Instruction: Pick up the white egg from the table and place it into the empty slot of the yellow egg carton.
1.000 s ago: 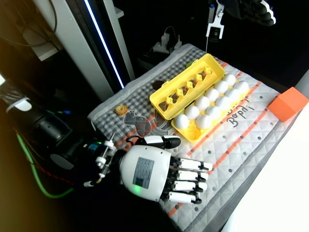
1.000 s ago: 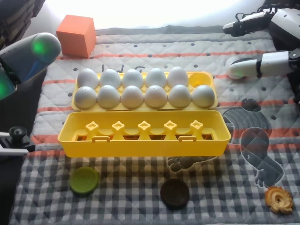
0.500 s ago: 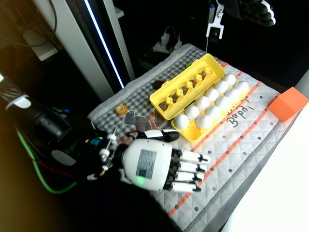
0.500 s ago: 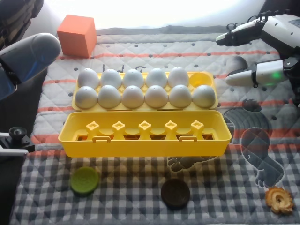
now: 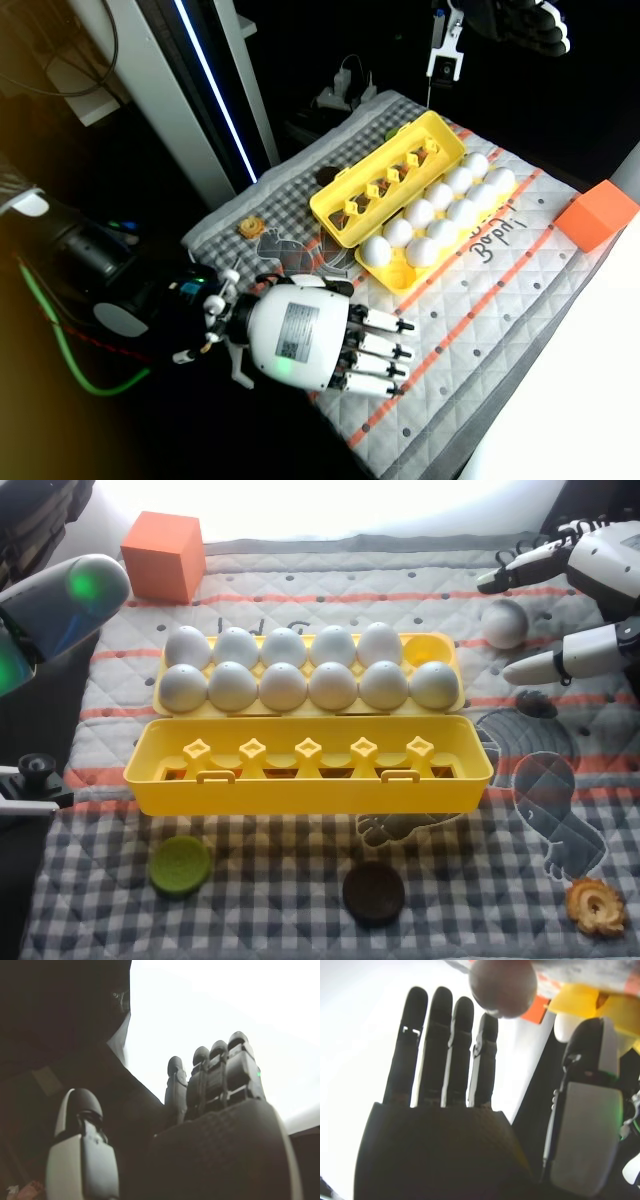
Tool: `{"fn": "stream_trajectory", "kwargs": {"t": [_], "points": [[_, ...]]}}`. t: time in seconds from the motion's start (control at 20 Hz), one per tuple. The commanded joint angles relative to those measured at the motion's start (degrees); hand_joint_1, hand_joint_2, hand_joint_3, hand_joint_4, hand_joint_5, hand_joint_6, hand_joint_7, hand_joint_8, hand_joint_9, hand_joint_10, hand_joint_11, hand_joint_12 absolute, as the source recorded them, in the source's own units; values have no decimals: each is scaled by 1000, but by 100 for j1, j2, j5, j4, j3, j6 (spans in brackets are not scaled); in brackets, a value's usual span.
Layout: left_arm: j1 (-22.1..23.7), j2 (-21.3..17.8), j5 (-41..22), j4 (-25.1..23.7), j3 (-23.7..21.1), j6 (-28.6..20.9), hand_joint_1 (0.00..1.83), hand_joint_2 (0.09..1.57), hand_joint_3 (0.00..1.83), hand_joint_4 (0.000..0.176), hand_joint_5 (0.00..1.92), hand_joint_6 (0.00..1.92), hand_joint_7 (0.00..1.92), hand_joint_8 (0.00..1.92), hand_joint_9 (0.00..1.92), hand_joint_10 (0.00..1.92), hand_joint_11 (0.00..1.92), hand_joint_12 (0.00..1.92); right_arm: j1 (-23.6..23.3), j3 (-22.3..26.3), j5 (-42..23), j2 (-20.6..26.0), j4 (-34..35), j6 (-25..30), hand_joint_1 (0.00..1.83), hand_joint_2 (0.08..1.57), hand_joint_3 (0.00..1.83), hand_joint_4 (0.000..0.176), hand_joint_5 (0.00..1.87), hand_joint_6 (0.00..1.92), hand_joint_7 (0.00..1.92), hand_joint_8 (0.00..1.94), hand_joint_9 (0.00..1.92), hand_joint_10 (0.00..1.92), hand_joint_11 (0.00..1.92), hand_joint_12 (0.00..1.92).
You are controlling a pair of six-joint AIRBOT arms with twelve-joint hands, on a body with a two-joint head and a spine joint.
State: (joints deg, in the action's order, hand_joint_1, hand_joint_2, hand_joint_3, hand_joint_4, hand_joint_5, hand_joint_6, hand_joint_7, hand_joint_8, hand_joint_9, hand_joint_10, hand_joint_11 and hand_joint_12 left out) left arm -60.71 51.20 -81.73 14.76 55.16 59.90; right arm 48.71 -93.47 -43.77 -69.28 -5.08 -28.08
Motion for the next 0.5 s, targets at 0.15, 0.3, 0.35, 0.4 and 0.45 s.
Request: {"fn": "stream_trajectory", "kwargs": {"t": [0.15, 0.3, 0.35, 0.4, 0.45], "points": [[35, -32, -709, -20, -18, -63, 497, 934, 0, 88, 255, 3, 112, 0, 24, 1, 0, 0, -199, -15, -620, 50, 238, 16, 803, 837, 0, 15, 684, 2, 770, 5, 751, 9, 369, 954], [35, -40, -706, -19, -18, -63, 486, 930, 0, 78, 260, 5, 123, 5, 17, 0, 0, 0, -252, -32, -667, 30, 340, 16, 797, 843, 0, 2, 711, 4, 826, 7, 842, 21, 446, 1043], [35, -42, -706, -19, -20, -63, 480, 930, 0, 73, 265, 7, 134, 9, 22, 2, 0, 0, -253, -48, -705, 8, 419, 16, 787, 835, 0, 13, 722, 2, 831, 3, 839, 10, 444, 1004], [36, -41, -706, -19, -21, -63, 486, 950, 7, 79, 263, 5, 120, 2, 19, 1, 0, 0, -264, -61, -716, -12, 455, 16, 764, 838, 2, 11, 737, 6, 842, 5, 853, 13, 463, 1001], [36, -37, -704, -19, -19, -63, 495, 953, 6, 88, 268, 6, 120, 2, 25, 3, 0, 0, -281, -63, -716, -22, 496, 16, 746, 837, 2, 5, 760, 13, 850, 7, 860, 14, 464, 1001]]}}
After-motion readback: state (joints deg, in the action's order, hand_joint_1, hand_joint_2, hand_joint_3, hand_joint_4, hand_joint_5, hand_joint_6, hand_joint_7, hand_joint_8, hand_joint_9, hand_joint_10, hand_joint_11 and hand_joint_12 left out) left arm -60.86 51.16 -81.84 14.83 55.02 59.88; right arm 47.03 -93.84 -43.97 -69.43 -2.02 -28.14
